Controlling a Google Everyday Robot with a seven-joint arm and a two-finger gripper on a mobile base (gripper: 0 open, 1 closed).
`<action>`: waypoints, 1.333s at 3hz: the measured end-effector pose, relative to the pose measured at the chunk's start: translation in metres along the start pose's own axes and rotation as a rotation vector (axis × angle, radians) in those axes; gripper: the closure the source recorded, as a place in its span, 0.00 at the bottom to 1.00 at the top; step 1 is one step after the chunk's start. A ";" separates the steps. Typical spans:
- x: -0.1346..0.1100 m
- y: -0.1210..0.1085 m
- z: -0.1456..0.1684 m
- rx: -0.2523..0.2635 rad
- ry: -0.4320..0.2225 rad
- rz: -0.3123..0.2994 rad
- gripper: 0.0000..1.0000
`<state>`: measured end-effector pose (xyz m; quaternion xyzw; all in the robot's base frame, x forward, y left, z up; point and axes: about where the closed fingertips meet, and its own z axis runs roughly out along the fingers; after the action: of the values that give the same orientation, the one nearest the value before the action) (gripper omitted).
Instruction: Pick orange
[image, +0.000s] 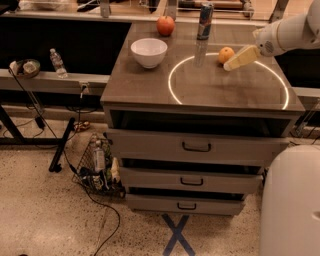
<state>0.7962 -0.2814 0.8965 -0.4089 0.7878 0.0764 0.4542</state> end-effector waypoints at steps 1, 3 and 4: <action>0.011 -0.015 0.024 0.022 -0.040 0.122 0.00; 0.010 -0.018 0.059 0.009 -0.093 0.231 0.15; 0.013 -0.013 0.071 -0.012 -0.089 0.254 0.39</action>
Offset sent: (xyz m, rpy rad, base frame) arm 0.0855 -0.0184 -0.0211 0.2725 0.0424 -0.1671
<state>0.8489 -0.2626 0.8486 -0.3049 0.8118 0.1558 0.4730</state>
